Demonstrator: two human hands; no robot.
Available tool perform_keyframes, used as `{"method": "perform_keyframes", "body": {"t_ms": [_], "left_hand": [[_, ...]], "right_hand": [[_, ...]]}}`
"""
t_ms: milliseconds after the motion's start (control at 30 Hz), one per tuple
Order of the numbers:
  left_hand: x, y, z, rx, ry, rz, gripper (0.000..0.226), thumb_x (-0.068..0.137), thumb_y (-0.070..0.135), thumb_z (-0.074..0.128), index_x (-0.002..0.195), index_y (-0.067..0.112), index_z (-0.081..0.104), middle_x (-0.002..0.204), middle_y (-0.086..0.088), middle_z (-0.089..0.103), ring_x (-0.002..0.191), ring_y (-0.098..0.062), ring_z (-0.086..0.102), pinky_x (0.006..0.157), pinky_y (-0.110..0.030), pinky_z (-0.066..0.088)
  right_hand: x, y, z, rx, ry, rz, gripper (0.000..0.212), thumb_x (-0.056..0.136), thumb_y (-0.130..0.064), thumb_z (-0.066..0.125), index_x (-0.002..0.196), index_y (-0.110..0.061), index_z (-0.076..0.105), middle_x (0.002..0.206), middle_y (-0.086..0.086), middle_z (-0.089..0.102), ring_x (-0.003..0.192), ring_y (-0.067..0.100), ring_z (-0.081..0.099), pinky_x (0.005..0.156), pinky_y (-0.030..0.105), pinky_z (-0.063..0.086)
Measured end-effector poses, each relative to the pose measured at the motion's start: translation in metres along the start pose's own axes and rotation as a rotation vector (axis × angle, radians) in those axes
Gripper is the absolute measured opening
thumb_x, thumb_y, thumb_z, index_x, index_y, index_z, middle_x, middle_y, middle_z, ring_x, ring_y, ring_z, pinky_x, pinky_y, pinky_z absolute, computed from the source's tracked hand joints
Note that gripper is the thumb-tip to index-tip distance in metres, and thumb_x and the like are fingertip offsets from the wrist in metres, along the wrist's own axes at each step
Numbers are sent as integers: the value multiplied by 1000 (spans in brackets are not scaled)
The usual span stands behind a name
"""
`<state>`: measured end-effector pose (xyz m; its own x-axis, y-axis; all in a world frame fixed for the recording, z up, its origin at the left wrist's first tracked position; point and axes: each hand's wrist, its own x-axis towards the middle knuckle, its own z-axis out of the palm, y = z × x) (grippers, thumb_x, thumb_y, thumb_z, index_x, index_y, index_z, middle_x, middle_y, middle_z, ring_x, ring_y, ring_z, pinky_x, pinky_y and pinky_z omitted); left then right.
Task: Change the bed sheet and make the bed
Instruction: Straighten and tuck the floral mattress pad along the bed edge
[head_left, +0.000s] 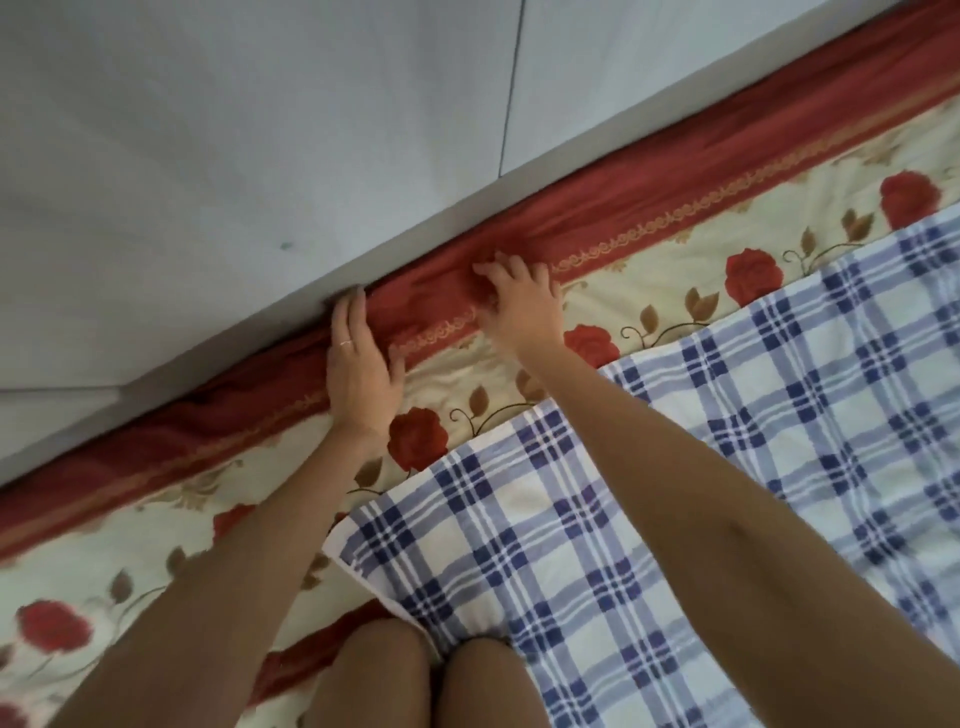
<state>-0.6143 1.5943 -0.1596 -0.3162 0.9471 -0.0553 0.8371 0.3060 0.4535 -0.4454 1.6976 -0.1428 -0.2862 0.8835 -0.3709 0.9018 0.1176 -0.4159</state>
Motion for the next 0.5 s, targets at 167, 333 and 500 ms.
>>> {"method": "perform_keyframes", "body": {"t_ms": [167, 333, 500], "left_hand": [[12, -14, -30, 264, -257, -141, 69, 85, 23, 68, 143, 11, 32, 137, -16, 45, 118, -33, 50, 93, -45, 45], [29, -4, -38, 361, -282, -113, 44, 79, 21, 75, 116, 9, 55, 118, -14, 56, 101, -33, 59, 74, -42, 49], [11, -22, -44, 325, -59, 163, 24, 76, 1, 69, 99, 3, 65, 109, -15, 65, 52, -33, 61, 44, -30, 46]], "right_hand": [[29, 7, -32, -240, 97, -325, 53, 87, -17, 58, 138, -12, 45, 140, 9, 46, 134, 31, 36, 108, 39, 26], [43, -10, -26, -570, 33, -390, 51, 90, -13, 57, 139, -12, 43, 126, 16, 56, 117, 34, 51, 99, 40, 36], [33, -31, -20, -624, -34, -331, 55, 93, -10, 48, 145, -16, 32, 110, 13, 63, 105, 34, 56, 90, 39, 40]]}}
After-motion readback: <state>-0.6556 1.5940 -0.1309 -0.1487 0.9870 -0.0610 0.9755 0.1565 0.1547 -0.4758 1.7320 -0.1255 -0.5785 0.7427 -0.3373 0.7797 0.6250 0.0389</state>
